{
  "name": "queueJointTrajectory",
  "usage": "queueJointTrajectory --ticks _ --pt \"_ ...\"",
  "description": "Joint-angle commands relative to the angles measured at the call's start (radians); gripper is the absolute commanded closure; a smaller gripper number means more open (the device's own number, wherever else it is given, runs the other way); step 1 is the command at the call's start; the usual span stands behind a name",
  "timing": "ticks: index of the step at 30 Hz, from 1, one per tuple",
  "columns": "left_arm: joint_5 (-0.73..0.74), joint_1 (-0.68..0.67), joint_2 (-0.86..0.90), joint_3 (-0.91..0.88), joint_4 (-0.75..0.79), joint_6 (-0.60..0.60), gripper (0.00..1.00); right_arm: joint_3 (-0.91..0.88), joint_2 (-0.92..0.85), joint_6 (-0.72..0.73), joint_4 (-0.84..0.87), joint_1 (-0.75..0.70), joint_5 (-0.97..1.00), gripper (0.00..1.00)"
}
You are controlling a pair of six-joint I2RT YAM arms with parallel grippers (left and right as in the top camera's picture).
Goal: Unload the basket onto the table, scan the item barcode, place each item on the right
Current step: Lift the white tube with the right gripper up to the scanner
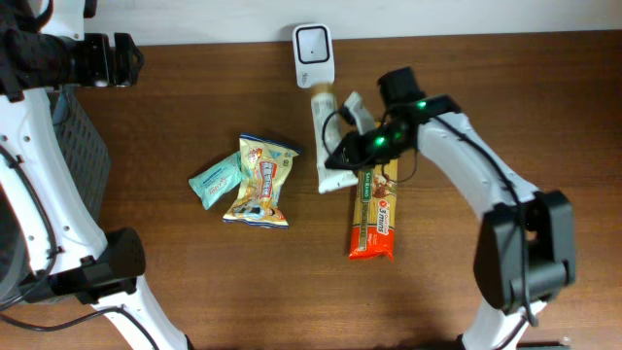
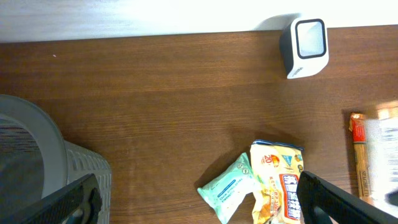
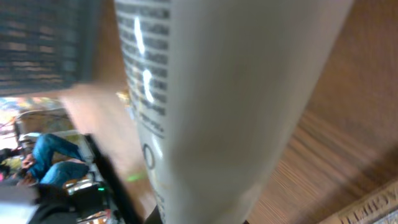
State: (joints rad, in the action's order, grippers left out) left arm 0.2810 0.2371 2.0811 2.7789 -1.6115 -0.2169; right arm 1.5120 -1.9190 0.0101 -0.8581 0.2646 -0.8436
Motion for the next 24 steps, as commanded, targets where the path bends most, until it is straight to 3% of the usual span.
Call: queueJointTrajectory --ticks 1,16,19,24 --pt "0.008 0.002 -0.010 0.003 0.001 -0.006 0.01 0.026 0.065 -0.154 0.006 -0.016 -0.259 0.96" --pt "0.008 0.002 -0.010 0.003 0.001 -0.006 0.01 0.040 0.077 -0.158 0.005 -0.018 -0.289 0.96" --pt "0.008 0.002 -0.010 0.003 0.001 -0.006 0.01 0.109 0.077 -0.046 -0.057 -0.006 -0.029 0.96" --pt "0.008 0.002 -0.010 0.003 0.001 -0.006 0.01 0.367 0.064 0.031 -0.165 0.039 0.409 0.96"
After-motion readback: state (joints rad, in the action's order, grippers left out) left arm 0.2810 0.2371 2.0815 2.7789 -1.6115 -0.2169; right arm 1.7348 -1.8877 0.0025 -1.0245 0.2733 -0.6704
